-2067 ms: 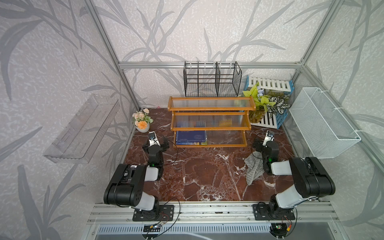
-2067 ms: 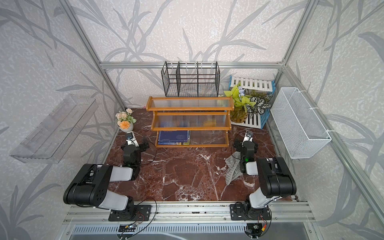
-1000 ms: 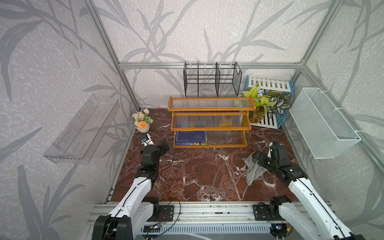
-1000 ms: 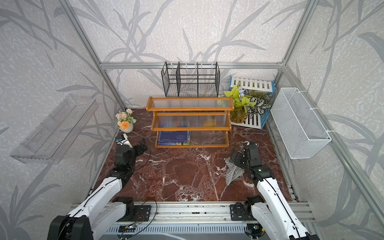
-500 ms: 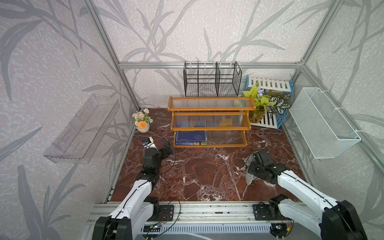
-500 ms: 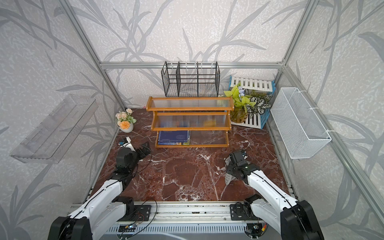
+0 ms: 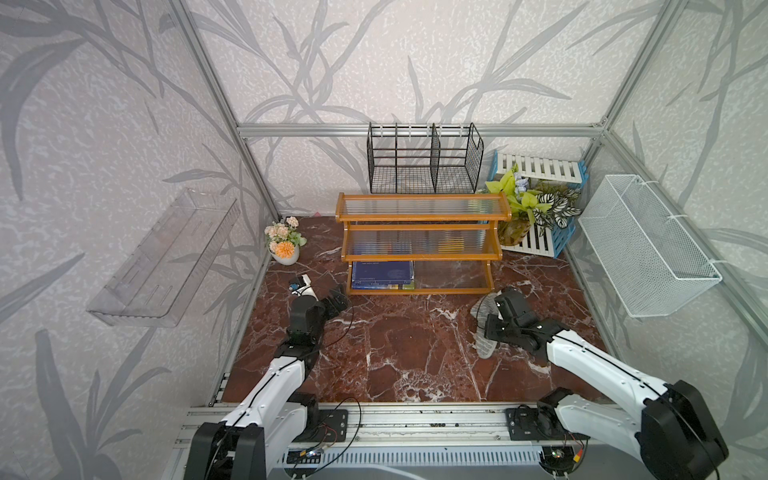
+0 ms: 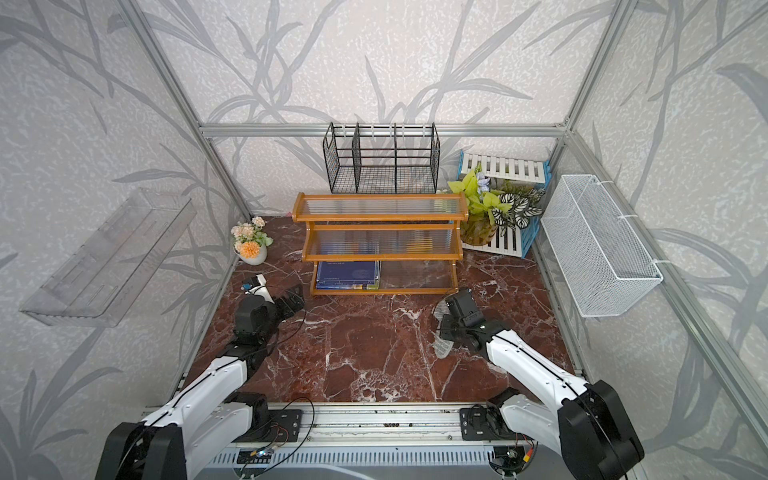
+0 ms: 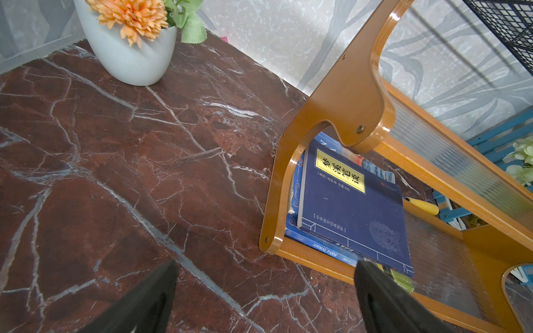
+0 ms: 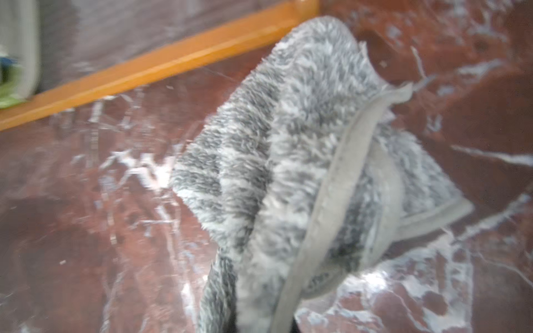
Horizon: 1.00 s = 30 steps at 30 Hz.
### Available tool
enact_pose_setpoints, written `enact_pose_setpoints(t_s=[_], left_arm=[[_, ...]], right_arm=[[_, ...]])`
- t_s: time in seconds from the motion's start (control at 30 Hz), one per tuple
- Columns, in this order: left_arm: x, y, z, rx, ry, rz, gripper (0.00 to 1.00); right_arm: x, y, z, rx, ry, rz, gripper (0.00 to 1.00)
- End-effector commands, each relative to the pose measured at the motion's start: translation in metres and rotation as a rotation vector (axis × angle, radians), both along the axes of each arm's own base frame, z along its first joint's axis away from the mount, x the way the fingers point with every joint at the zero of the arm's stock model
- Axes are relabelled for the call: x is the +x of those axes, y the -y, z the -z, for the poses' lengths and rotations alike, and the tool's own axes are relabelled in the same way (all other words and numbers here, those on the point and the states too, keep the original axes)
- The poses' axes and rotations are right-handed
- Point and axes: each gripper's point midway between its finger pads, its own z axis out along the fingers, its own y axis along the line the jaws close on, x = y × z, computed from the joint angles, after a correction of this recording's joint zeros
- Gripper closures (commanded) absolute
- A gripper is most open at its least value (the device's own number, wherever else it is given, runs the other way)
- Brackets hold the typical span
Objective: Wipe the bookshelf clean with a cloth
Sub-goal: Pick up the cleaning item at the center of the board, then wipe the dust from the shelf.
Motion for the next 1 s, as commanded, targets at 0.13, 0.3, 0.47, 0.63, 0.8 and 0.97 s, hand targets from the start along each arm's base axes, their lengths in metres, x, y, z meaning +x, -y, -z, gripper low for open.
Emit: enact_pose_setpoints(t_s=[0.13, 0.3, 0.47, 0.63, 0.8, 0.97], left_arm=[[0.003, 0.005, -0.01, -0.015, 0.029, 0.018, 0.0], [0.004, 0.005, -0.012, -0.018, 0.028, 0.019, 0.0], [0.003, 0.005, -0.015, -0.015, 0.035, 0.016, 0.0], [0.005, 0.007, -0.017, -0.017, 0.032, 0.026, 0.0], [0.007, 0.01, -0.017, -0.015, 0.026, 0.04, 0.0], [0.008, 0.011, -0.014, -0.012, 0.02, 0.045, 0.0]], right_arm=[[0.034, -0.068, -0.072, 0.11, 0.257, -0.268, 1.0], [0.059, -0.1, -0.07, 0.154, 0.271, -0.35, 1.0], [0.088, -0.126, -0.052, 0.183, 0.262, -0.363, 1.0], [0.114, -0.137, -0.025, 0.156, 0.269, -0.32, 1.0], [0.129, -0.135, -0.005, 0.119, 0.269, -0.268, 0.82], [0.12, -0.133, -0.014, 0.085, 0.318, -0.295, 0.51]])
